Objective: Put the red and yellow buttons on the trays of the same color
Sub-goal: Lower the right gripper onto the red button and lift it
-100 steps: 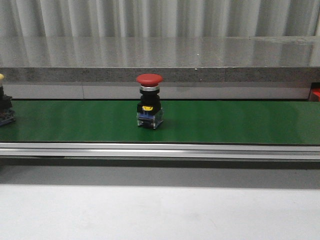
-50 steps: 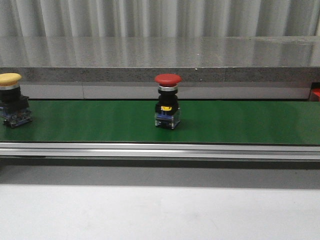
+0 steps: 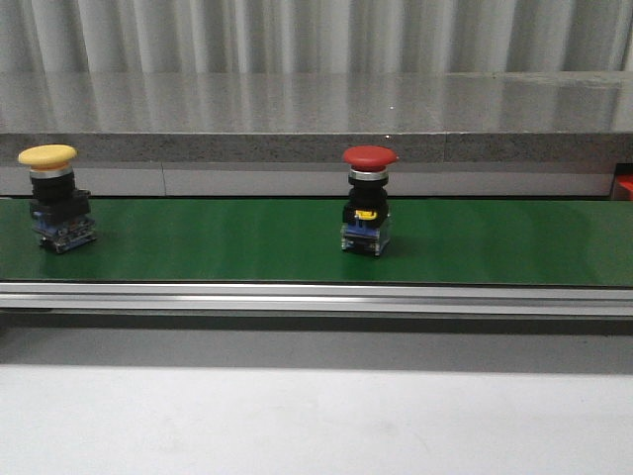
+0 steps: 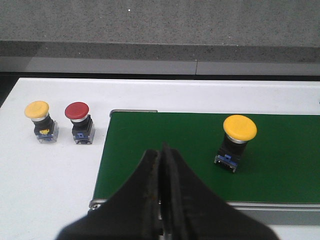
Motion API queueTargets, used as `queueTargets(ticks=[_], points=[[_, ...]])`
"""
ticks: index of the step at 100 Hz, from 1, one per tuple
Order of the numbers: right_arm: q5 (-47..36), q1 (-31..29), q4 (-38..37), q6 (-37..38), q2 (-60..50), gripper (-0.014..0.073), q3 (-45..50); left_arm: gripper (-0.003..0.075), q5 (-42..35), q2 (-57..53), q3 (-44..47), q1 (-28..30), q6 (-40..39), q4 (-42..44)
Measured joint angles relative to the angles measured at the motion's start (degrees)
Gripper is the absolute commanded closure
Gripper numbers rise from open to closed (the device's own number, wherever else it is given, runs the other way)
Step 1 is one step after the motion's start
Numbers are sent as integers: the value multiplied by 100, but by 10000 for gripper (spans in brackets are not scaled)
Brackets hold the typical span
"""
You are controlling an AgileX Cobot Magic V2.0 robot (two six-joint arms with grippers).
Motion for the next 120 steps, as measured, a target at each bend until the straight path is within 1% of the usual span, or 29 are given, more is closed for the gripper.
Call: queueTargets(ticks=[5,11,27,48,57,83,88,95,102,104,106,107,112,115,120], points=[[0,128,187,-351,277,-32,-94,741,0,0,0,0,0,0],[-48,301,273,-575,604,-32,-181,741,0,0,0,0,0,0],[-364,887,333,-943,1482,-32,-455,741,0,0,0,0,0,0],[-830,1607,356,-1237,2500,-32,-819,741,0,0,0,0,0,0],[-972,1814,356,-1325,2860,-32,-983,741,0,0,0,0,0,0],[-1327,2137,248,-1366,3827,-22,-1448,741,0,0,0,0,0,0],[-1390,2158,247,-1366,3976,5,-1525,741,0,0,0,0,0,0],[-1471,2158,247,-1366,4170,85,-1630,741,0,0,0,0,0,0],[-1570,2158,237,-1375,4334,221,-1710,741,0,0,0,0,0,0],[-1605,2158,237,-1375,4381,285,-1735,741,0,0,0,0,0,0],[-1610,2158,237,-1375,4392,316,-1750,741,0,0,0,0,0,0],[-1610,2158,237,-1375,4408,346,-1765,741,0,0,0,0,0,0],[-1632,2158,237,-1375,4446,426,-1793,741,0,0,0,0,0,0],[-1632,2158,227,-1375,4439,449,-1819,741,0,0,0,0,0,0],[-1571,2158,215,-1375,4439,452,-1875,741,0,0,0,0,0,0]])
